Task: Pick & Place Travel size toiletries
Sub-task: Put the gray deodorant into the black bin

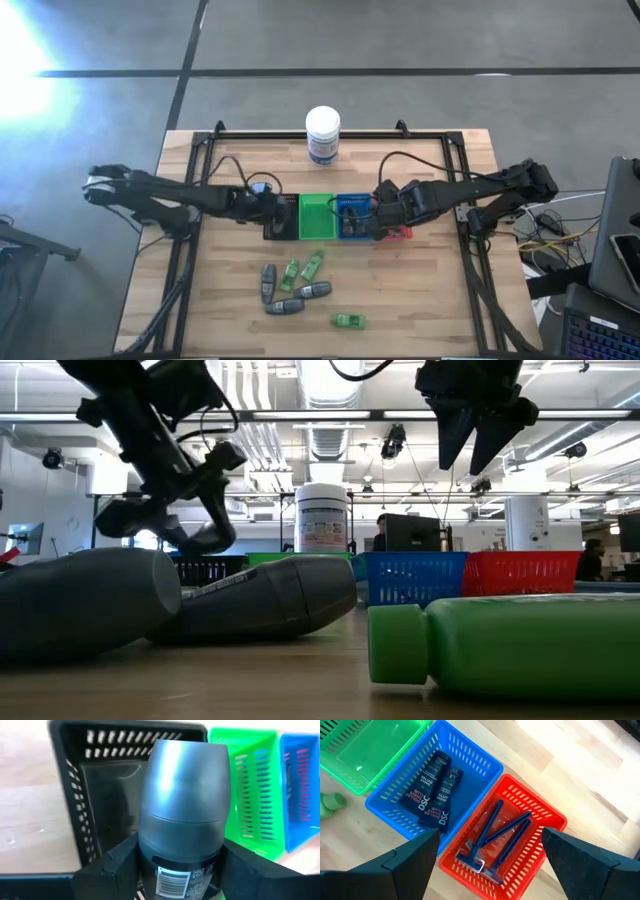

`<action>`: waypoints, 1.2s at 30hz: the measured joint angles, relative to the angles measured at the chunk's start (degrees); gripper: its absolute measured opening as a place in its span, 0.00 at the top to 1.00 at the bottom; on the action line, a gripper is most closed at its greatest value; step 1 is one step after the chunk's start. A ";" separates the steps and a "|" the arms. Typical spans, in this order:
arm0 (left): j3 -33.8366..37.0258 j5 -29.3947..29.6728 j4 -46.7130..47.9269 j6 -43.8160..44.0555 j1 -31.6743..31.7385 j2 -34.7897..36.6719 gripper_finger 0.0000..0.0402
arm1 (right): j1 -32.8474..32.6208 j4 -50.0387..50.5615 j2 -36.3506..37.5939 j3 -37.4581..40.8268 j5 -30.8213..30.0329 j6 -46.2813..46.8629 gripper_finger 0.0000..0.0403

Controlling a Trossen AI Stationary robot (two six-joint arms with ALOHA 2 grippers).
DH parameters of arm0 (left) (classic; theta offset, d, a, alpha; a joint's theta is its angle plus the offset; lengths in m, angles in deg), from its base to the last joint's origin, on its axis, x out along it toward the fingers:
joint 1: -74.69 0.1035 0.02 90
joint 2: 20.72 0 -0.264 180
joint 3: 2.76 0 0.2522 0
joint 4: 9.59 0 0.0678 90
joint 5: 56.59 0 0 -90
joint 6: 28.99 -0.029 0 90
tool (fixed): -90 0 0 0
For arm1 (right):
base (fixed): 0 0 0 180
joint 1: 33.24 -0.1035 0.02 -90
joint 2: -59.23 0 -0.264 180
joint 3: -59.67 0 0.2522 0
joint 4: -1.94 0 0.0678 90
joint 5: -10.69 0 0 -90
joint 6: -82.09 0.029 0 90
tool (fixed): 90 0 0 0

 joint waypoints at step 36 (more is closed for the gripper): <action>-20.53 -2.08 24.63 21.34 -30.75 -20.82 0.21 | -0.39 0.35 0.02 0.00 -1.50 -6.02 0.11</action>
